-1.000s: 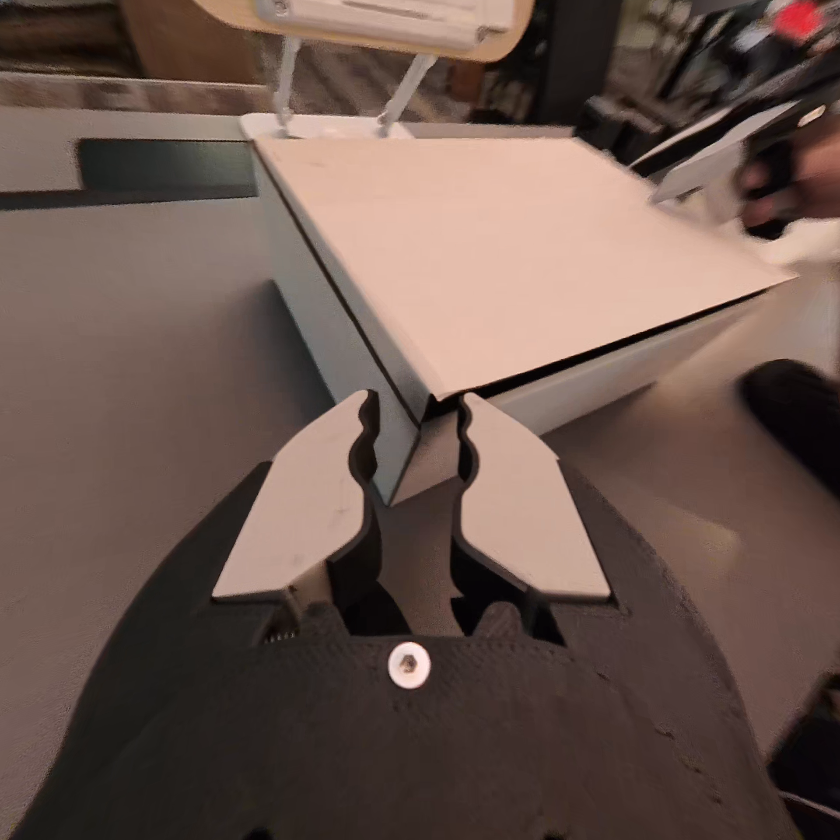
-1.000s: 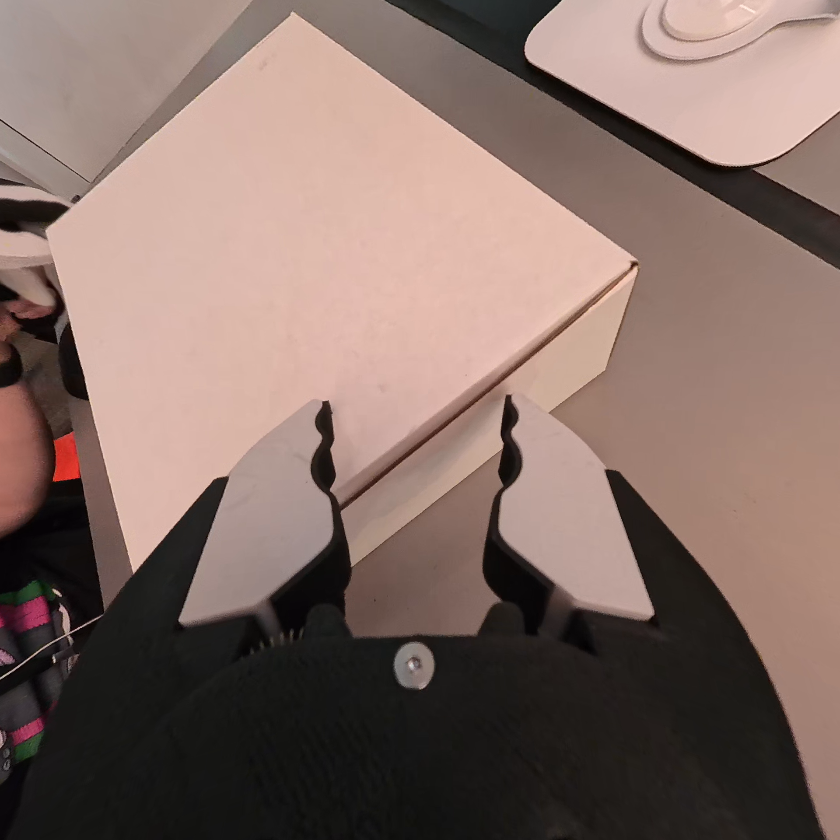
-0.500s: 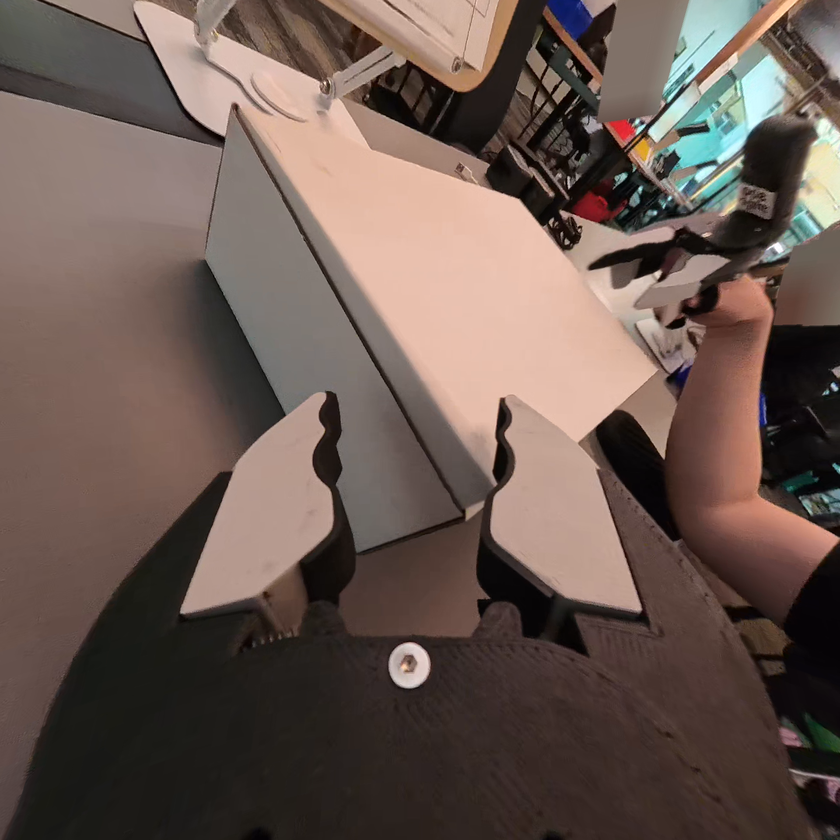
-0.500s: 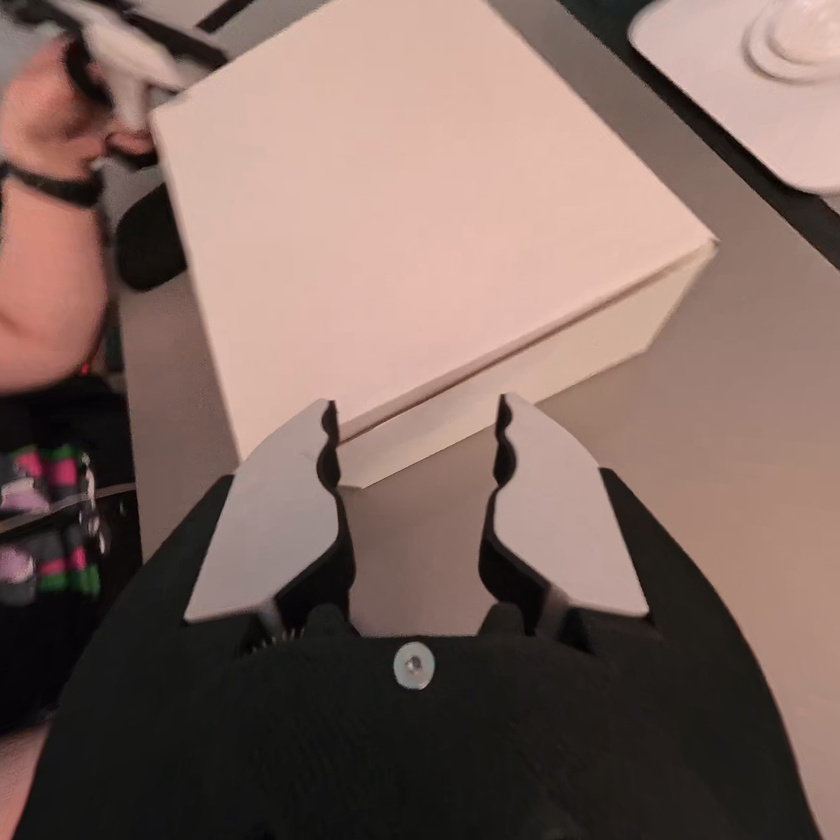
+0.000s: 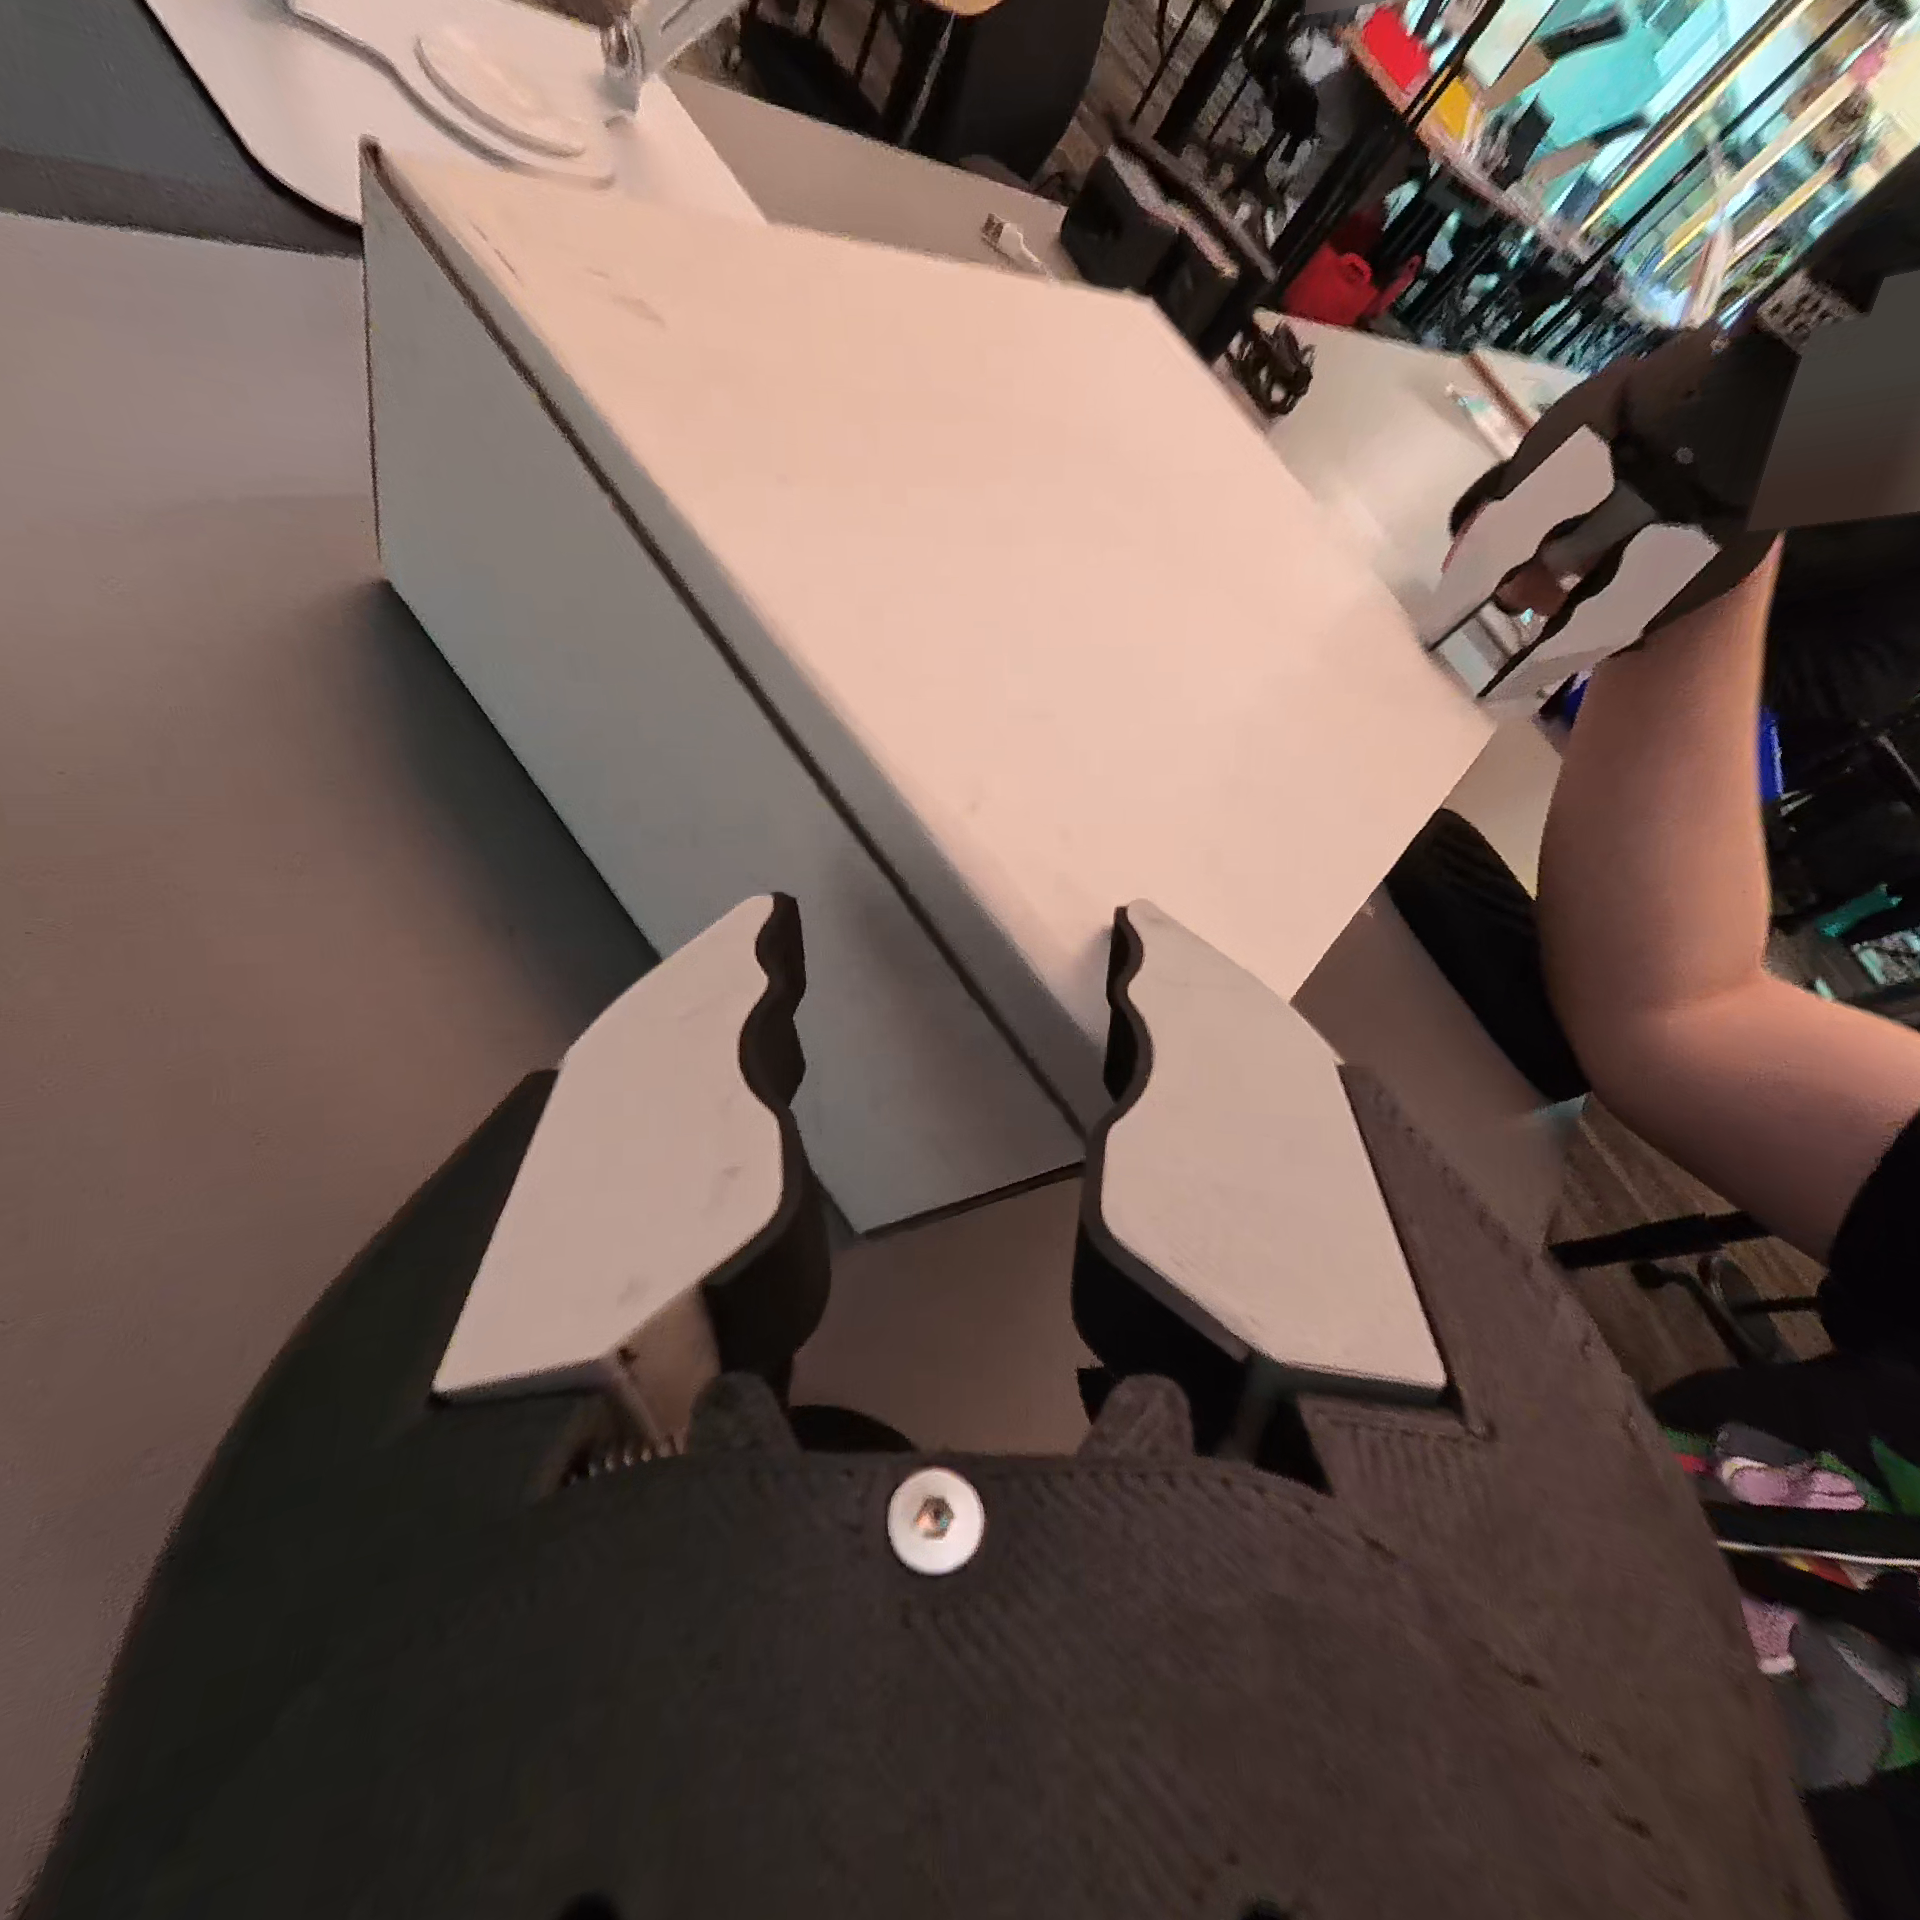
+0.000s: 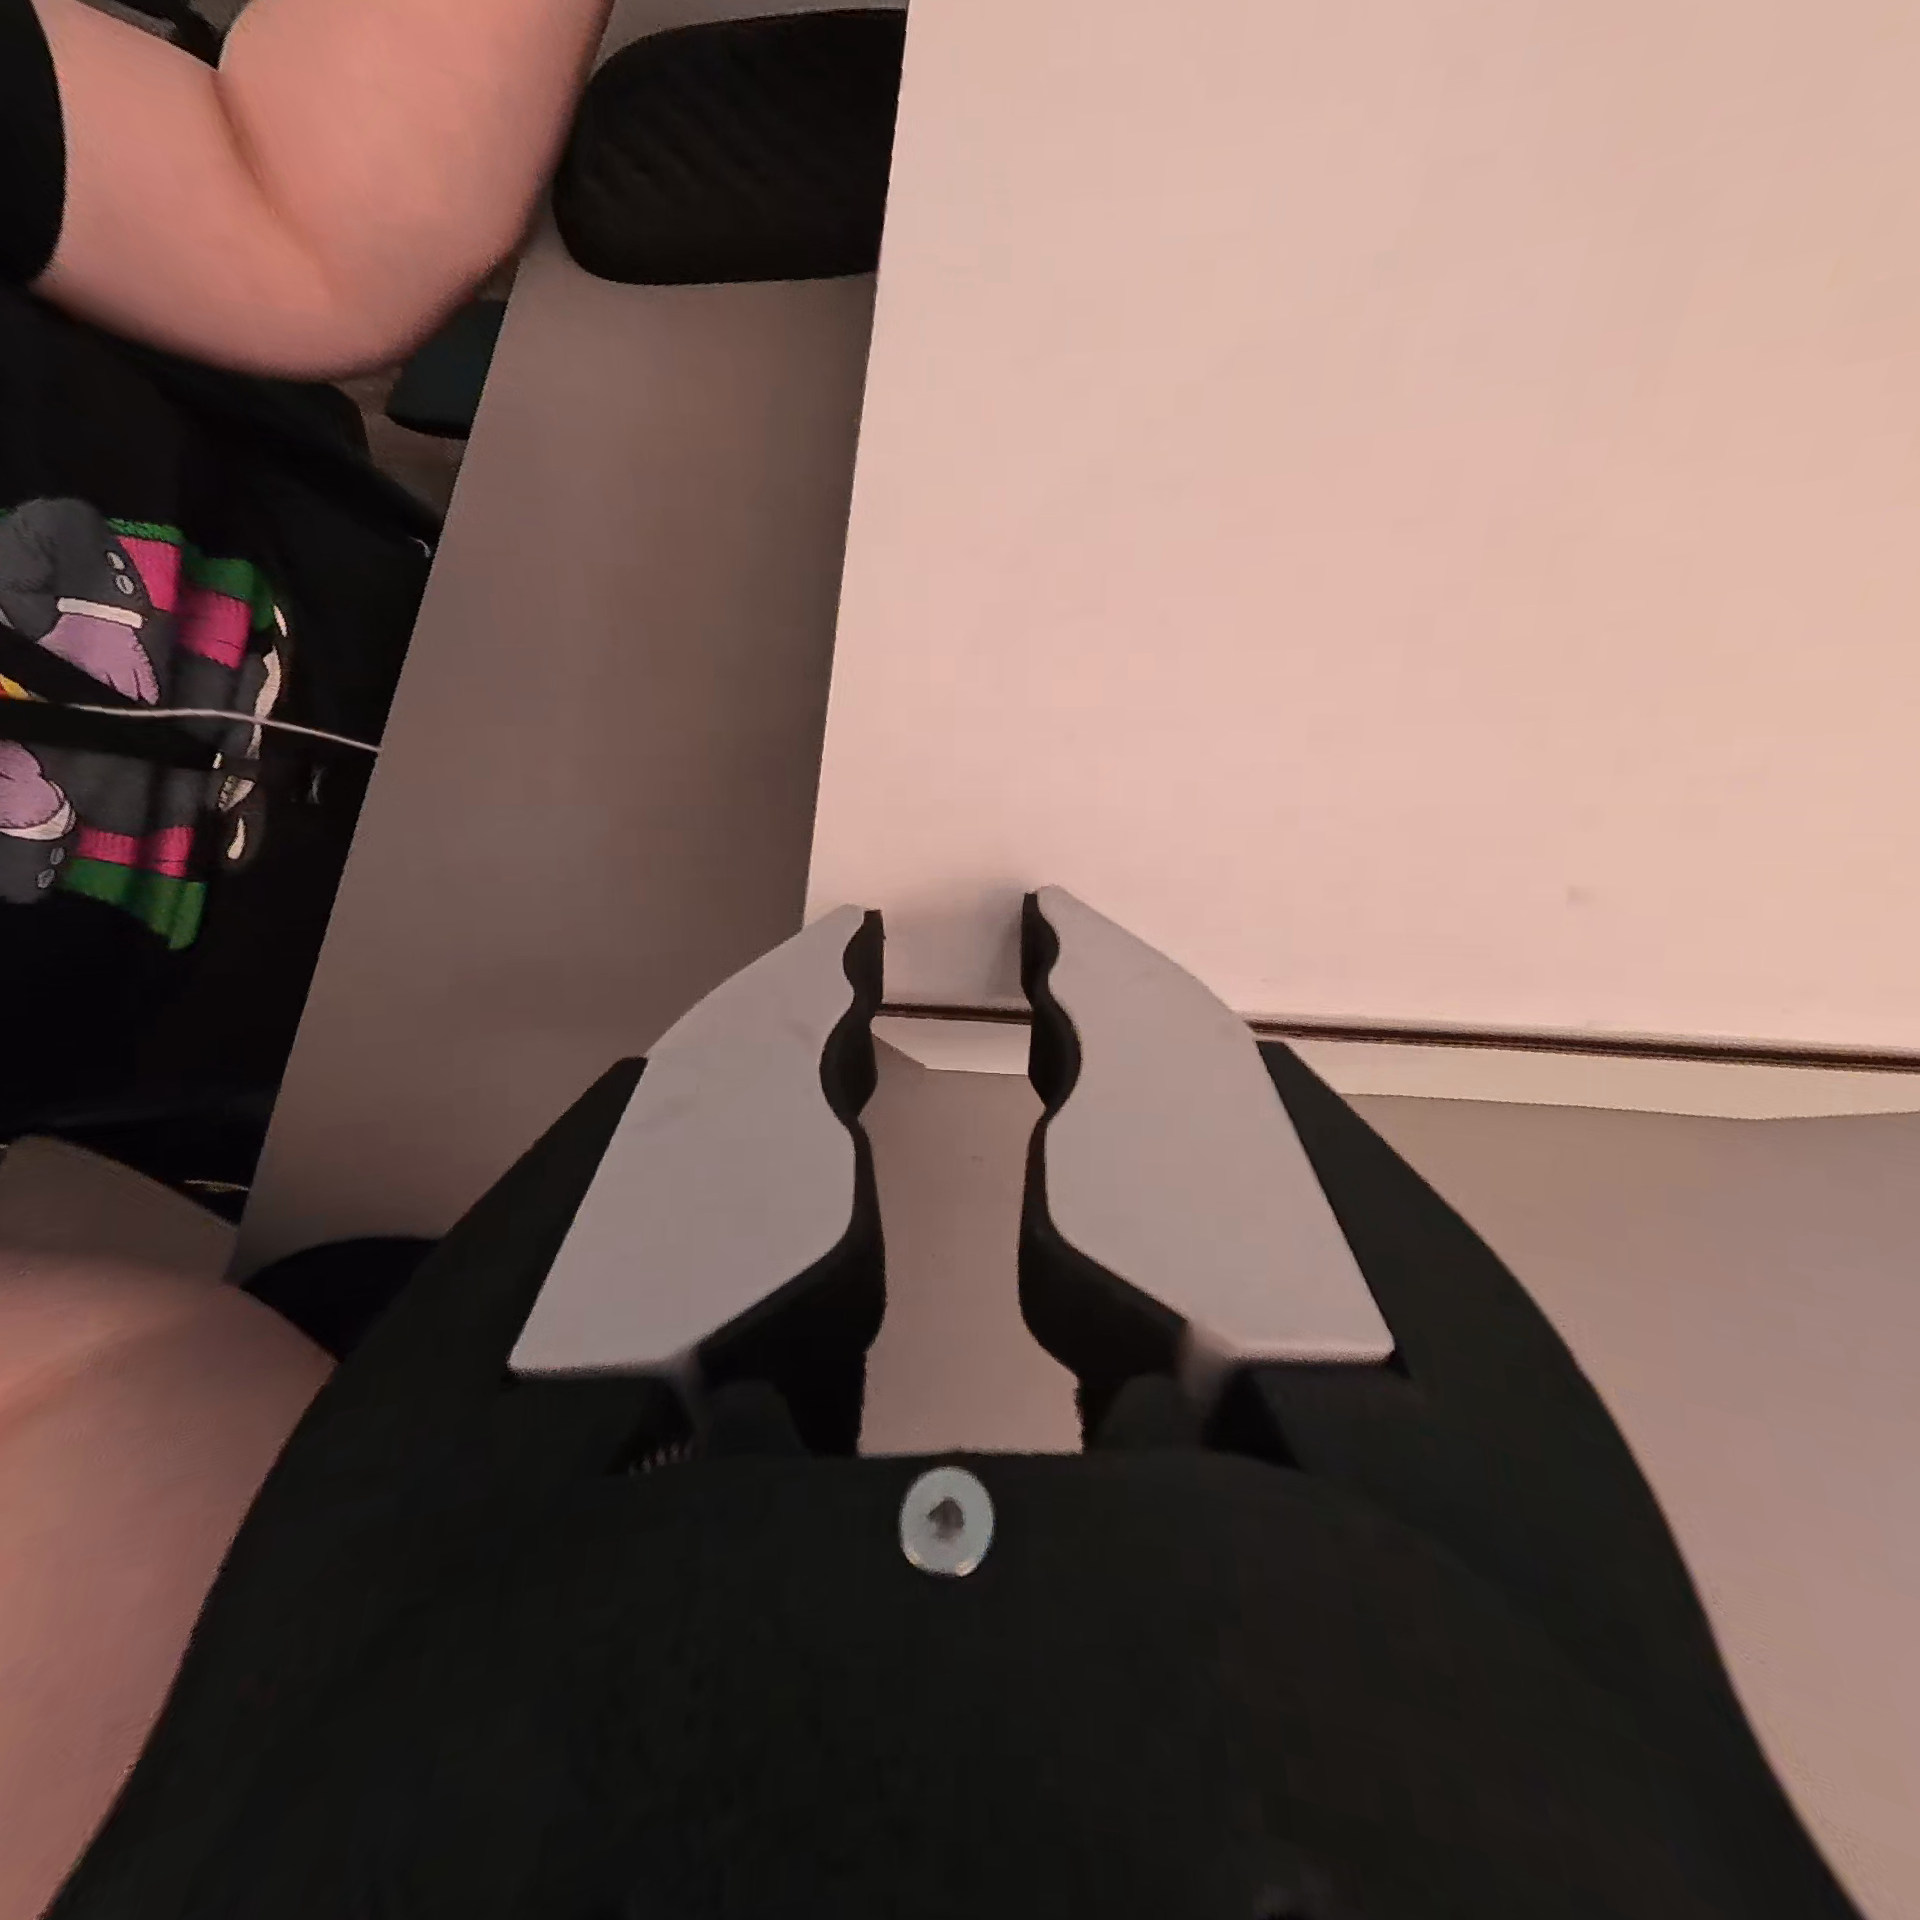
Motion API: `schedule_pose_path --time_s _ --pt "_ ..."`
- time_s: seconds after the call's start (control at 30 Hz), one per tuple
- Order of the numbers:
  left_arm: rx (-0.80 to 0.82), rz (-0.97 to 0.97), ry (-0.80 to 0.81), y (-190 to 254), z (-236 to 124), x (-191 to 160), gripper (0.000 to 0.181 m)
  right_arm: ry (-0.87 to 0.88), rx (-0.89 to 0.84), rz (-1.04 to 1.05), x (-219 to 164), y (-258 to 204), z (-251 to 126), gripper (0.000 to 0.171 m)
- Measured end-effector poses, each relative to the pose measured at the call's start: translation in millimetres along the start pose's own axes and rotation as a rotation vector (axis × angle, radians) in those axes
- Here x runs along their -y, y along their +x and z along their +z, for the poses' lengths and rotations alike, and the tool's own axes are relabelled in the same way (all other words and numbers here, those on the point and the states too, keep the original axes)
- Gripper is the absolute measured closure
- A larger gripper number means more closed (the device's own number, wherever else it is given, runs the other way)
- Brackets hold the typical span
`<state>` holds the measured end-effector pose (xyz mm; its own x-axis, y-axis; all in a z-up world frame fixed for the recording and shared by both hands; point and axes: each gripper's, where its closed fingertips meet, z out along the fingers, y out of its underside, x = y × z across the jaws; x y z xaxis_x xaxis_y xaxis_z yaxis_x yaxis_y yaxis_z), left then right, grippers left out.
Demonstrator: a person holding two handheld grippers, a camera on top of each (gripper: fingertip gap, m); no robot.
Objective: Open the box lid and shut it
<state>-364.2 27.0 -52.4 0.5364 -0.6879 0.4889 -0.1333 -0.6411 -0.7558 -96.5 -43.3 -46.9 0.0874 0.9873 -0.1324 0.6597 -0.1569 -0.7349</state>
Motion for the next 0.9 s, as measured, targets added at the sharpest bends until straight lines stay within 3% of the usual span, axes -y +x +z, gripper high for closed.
schedule_pose_path --time_s 0.07,0.37,0.47,0.57,0.7,0.9 --pt "0.030 0.008 -0.041 -6 4 -8 0.121 -0.002 0.002 0.027 -2 1 2 0.145" --pt "0.029 0.054 0.059 -9 1 -3 0.122 0.028 -0.012 0.050 -2 3 3 0.151" --pt "0.044 0.161 0.236 1 -18 25 0.132 0.024 -0.042 -0.081 3 2 1 0.151" --pt "-0.105 0.319 0.342 41 -34 40 0.171 0.146 -0.036 -0.140 26 -3 -6 0.152" --pt "-0.230 0.417 0.153 55 -17 20 0.181 0.105 0.011 -0.083 11 -1 -1 0.159" --pt "-0.289 0.331 -0.067 37 11 0 0.181 0.105 0.128 0.027 0 -3 8 0.170"
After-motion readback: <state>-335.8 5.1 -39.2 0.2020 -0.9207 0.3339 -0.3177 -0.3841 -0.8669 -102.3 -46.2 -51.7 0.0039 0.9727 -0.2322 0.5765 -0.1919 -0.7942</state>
